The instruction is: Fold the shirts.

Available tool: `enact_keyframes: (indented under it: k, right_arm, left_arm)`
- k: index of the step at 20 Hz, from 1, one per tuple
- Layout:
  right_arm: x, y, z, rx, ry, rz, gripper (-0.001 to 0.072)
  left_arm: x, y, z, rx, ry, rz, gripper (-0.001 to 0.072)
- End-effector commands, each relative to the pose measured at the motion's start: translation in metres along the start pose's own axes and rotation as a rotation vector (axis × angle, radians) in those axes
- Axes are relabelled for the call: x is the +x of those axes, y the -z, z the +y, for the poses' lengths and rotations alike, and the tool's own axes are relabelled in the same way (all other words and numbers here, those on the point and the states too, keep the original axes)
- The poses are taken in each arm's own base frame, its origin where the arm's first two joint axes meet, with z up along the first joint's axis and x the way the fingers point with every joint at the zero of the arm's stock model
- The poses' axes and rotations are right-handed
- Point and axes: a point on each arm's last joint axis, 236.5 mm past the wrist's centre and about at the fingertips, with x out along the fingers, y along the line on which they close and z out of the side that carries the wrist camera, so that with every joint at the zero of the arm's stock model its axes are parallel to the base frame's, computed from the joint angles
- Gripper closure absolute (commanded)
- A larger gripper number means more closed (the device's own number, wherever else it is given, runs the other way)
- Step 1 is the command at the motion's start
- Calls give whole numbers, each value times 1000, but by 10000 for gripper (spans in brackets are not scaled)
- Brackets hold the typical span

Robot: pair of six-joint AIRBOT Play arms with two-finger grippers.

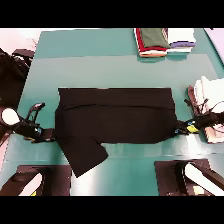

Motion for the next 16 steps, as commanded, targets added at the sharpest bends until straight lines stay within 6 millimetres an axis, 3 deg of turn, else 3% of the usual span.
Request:
enact_keyframes:
  k: [1, 4, 7, 10, 13, 16]
  right_arm:
    - [-11, -15, 15, -71, 9, -32, 692]
    - [-16, -21, 22, -106, 16, -45, 692]
    - [-23, -27, 25, -123, 20, -62, 692]
    - [-23, -27, 25, -123, 20, -63, 692]
    - [-23, -26, 26, -123, 19, -57, 692]
    - [-23, -18, 27, -124, 12, -24, 692]
  left_arm:
    - [27, 25, -17, -92, 100, 38, 199]
    - [42, 28, -39, -158, 214, 35, 200]
    - [54, 38, -39, -186, 227, 60, 200]
    - [54, 32, -46, -218, 262, 39, 218]
    - [50, 28, -49, -175, 272, 22, 653]
    - [30, 23, -50, -90, 255, 18, 683]
